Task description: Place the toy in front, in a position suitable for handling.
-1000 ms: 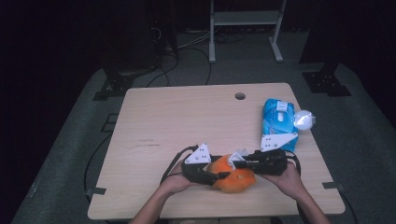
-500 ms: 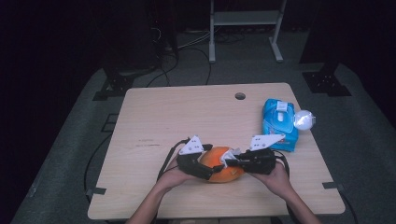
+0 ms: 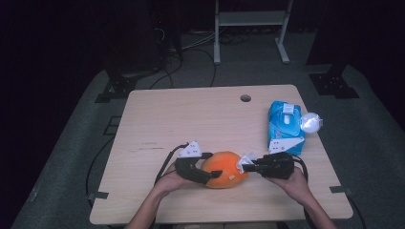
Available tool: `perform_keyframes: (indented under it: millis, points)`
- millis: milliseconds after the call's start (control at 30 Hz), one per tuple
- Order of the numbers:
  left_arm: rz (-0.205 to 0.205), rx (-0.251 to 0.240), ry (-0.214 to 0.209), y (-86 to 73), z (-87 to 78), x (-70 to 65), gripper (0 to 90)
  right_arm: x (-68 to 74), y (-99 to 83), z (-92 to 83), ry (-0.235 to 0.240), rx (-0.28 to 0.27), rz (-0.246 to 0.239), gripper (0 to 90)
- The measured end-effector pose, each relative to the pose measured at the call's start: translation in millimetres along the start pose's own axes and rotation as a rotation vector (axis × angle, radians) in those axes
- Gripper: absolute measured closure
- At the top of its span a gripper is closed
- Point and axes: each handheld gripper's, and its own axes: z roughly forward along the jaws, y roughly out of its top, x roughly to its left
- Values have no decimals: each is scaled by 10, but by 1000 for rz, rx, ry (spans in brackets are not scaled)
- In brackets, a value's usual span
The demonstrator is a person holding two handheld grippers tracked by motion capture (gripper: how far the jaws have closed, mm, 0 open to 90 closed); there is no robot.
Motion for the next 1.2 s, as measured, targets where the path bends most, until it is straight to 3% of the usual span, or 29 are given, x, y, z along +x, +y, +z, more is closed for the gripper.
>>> perform_keyframes:
  millis: [133,233,400,467,700,833,933,967,1000,1033,1067,1133,1200]
  points:
    - [18,5,-3,3,9,-29,233,37,12,7,13,16,-17,807]
    - [40,13,-11,0,6,-46,239,41,72,46,-8,0,-25,809]
    - [39,12,-17,-8,-6,-38,239,-74,28,35,-58,-2,16,808]
    - [39,11,-15,-4,-3,-41,235,-105,-20,20,-53,4,35,808]
    - [125,36,7,91,52,-196,223,21,85,73,-31,-22,-7,808]
    - [140,36,2,103,59,-224,209,41,125,109,-31,-36,-12,808]
    - [115,29,-3,118,30,-189,158,23,90,113,-35,-24,-6,810]
    - [66,24,13,135,-10,-138,126,20,82,110,-38,-25,-7,810]
    - [66,24,13,135,-10,-138,97,20,82,110,-38,-25,-7,810]
    - [38,27,16,132,-21,-112,97,17,75,104,-38,-25,-7,810]
    - [-12,37,-2,102,-15,-72,82,7,62,99,-35,-26,0,810]
    - [-60,70,-37,60,36,-42,78,0,56,100,-26,-23,4,810]
    - [-78,81,-48,33,76,-41,77,8,61,106,-27,-19,0,810]
